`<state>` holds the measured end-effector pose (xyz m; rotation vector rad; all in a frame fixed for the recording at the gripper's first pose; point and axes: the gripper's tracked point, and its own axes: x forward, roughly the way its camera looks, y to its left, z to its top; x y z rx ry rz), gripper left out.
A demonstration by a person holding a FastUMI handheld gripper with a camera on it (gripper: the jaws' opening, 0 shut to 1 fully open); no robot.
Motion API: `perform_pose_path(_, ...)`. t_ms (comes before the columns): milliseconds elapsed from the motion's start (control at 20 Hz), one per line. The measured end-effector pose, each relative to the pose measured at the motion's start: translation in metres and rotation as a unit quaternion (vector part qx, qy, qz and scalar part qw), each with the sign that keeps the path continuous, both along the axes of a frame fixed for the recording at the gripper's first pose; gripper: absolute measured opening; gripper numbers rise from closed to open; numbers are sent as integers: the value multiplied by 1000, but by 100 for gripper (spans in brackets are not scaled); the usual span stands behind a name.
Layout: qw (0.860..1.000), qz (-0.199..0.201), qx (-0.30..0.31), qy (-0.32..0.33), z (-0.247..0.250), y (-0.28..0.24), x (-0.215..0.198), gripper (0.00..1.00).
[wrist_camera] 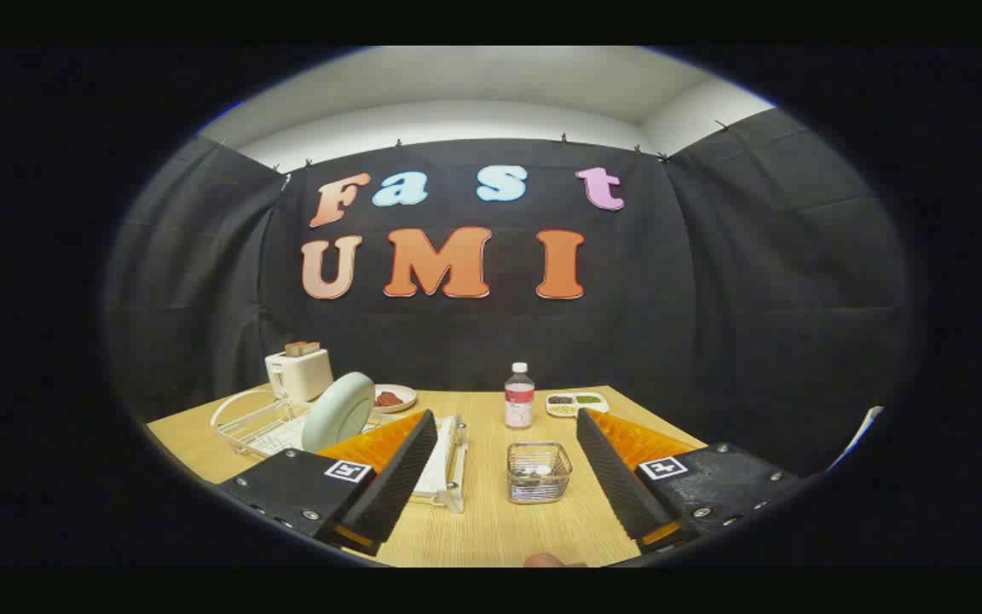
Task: Take the plate from the dish rack, then take the spoon from the basket and place it into the plate.
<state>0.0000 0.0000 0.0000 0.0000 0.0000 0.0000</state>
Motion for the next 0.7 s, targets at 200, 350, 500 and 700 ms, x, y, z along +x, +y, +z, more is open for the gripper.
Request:
perform_pose_path(200, 1000, 6, -3, 10, -6, 4, 1, 98)
perform_pose_path(350, 1000, 1, -8, 8, -5, 3, 2, 98)
perform_pose_path(500, 1000, -1, -15, 6, -5, 1, 2, 98)
perform_pose_path(700, 1000, -2, -14, 8, -5, 2, 3, 98)
